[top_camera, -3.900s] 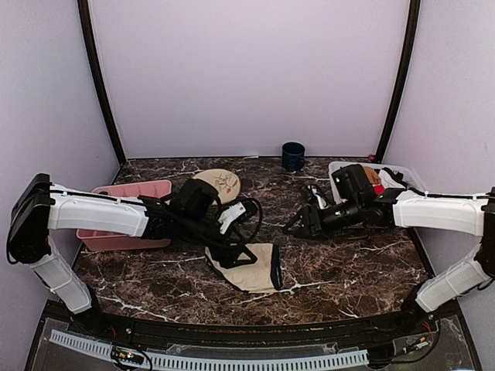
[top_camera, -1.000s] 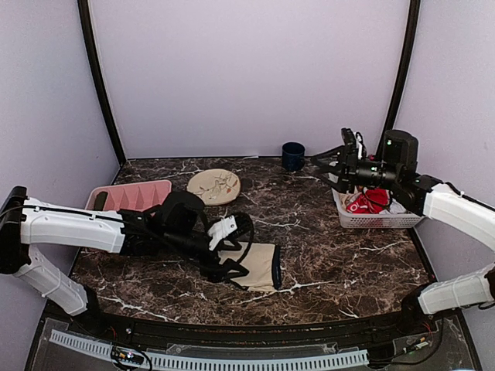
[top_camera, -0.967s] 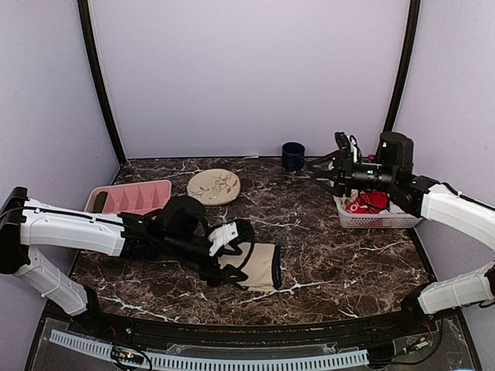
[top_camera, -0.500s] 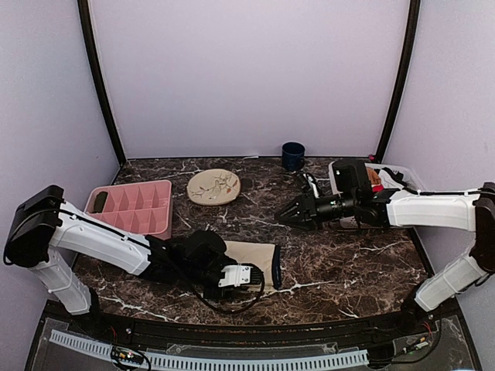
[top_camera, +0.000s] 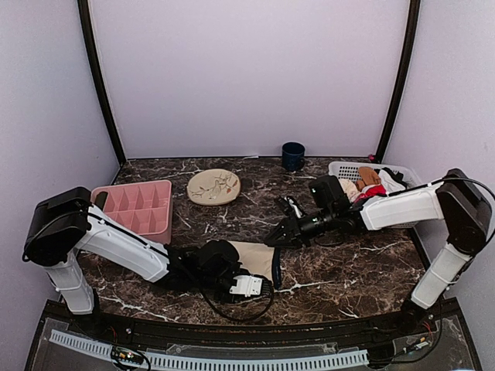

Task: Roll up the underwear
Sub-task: Pick up the underwear from the center of the board.

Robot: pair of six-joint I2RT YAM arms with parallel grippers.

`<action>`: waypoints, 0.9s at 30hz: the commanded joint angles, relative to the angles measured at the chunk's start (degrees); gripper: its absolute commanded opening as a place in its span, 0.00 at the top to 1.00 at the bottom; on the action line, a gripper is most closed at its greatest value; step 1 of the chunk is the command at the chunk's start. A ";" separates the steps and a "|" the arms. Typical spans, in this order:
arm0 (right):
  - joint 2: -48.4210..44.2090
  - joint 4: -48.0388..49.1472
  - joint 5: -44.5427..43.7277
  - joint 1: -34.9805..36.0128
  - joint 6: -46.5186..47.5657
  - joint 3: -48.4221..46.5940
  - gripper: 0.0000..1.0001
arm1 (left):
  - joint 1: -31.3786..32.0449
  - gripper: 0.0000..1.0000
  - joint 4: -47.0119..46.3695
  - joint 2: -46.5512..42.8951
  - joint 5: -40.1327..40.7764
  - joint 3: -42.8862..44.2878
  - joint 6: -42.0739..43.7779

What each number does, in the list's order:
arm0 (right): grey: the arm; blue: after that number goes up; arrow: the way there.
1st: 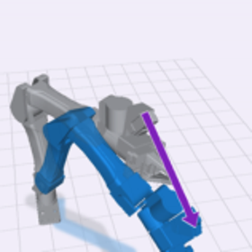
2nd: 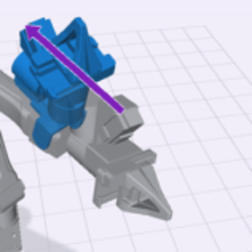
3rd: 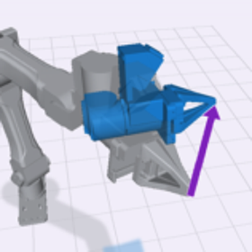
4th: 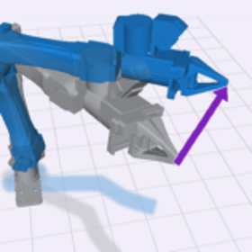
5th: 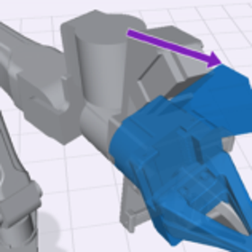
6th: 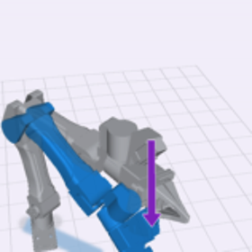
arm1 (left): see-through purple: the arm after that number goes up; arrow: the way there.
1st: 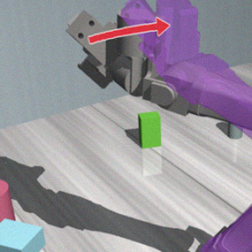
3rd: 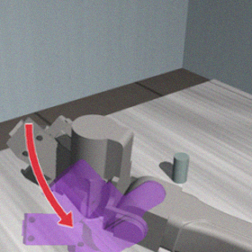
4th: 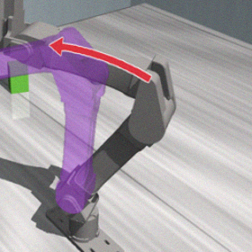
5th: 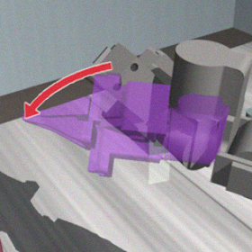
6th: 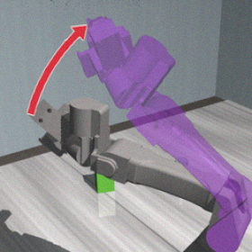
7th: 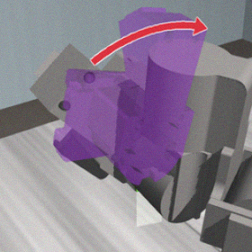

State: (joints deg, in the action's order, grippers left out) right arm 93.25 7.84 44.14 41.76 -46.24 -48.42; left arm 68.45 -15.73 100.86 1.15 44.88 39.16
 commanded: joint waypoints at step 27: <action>12.89 -14.47 -0.52 5.62 20.13 -0.18 0.86 | -4.02 1.00 30.10 0.32 -26.39 18.15 -14.76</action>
State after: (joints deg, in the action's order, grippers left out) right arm 104.86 -2.26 45.63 46.63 -31.00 -48.95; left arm 67.11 8.84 101.34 -17.19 60.31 28.10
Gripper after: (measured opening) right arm 0.139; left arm 0.032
